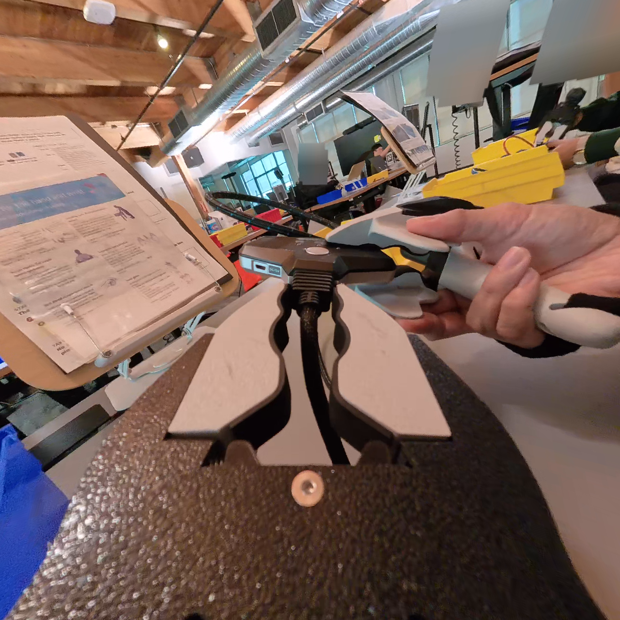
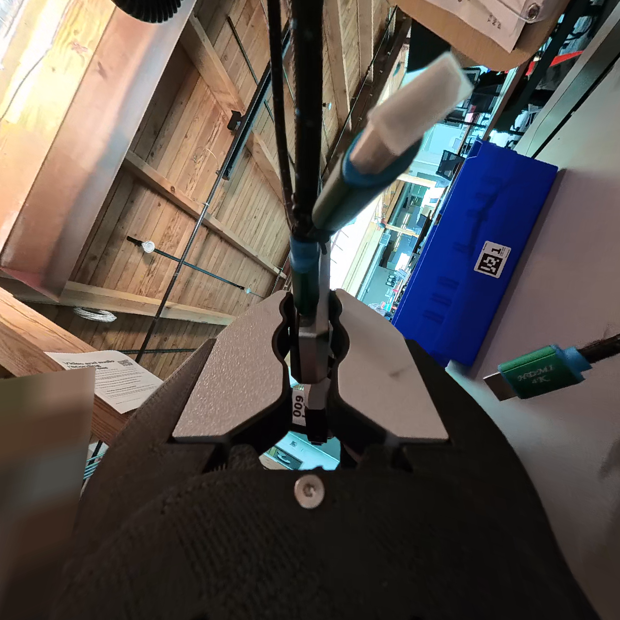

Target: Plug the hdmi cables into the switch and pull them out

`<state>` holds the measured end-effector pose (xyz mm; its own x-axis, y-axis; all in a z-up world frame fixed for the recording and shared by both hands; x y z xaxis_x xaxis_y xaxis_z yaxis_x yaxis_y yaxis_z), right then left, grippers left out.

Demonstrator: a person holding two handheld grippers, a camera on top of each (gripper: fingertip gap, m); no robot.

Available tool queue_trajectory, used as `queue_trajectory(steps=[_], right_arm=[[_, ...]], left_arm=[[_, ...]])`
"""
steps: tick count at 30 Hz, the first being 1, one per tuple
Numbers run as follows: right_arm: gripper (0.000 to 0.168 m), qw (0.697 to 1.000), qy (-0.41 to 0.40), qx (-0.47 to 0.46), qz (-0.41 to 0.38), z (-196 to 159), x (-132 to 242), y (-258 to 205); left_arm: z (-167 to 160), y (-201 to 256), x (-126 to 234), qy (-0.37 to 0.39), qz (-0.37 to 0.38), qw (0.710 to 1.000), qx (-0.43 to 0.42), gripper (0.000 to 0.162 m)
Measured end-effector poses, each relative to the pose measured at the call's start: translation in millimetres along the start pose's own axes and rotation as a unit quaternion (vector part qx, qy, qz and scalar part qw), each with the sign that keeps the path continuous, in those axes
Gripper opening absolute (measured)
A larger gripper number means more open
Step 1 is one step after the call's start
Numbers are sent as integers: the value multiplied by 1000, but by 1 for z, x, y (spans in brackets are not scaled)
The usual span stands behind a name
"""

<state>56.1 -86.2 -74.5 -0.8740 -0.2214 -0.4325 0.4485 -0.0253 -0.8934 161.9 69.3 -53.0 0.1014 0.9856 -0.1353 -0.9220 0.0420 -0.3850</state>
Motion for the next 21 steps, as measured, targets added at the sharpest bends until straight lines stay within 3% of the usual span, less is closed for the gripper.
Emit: queue_trajectory(steps=[10,21], right_arm=[[21,999,18,-43,17,2,3,0],[21,999,16,-25,15,2,2,3]], left_arm=[[7,5,-6,-3,9,1000,8,23],[3,7,-4,-8,19,1000,6,23]])
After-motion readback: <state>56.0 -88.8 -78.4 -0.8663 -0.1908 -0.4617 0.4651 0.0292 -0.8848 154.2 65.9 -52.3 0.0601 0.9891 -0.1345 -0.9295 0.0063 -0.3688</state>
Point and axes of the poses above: each gripper's, where its closed fingertips meet, x back along the fingers, z out of its top, y = z × x across the jaws, the point moved 10 cm from there along x, back along the fingers, and after that the axes turned 3 degrees about -x, right-handed, at the moved point
